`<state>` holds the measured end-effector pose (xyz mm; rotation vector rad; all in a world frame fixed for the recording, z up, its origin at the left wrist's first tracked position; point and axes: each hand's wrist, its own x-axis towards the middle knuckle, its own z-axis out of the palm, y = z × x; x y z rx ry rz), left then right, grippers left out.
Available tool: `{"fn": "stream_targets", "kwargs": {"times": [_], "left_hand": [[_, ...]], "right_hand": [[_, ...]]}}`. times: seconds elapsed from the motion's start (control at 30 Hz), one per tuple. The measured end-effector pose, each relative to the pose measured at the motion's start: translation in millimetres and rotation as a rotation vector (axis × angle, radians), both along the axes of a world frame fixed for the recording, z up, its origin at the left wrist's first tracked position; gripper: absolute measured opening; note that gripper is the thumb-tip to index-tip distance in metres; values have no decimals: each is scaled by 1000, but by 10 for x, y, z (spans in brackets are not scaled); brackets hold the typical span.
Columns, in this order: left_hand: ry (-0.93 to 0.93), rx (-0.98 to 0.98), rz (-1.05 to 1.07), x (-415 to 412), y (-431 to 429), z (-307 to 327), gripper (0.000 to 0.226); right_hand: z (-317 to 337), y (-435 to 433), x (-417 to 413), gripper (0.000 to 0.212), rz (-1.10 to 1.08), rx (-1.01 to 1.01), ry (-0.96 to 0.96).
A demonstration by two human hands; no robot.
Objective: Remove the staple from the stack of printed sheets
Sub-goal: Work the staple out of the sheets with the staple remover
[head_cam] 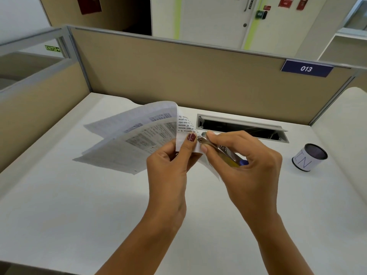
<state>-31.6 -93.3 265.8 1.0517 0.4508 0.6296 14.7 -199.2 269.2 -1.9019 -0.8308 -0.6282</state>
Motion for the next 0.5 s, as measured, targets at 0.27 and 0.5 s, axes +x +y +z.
{"fn": "stream_targets", "kwargs": {"times": [0.27, 0.5], "left_hand": [[-9, 15, 13, -44, -40, 38, 13], [-43, -4, -5, -94, -48, 63, 18]], "right_hand": [[-121, 47, -75, 29, -51, 102, -25], [-163, 85, -119, 28, -54, 196, 39]]}}
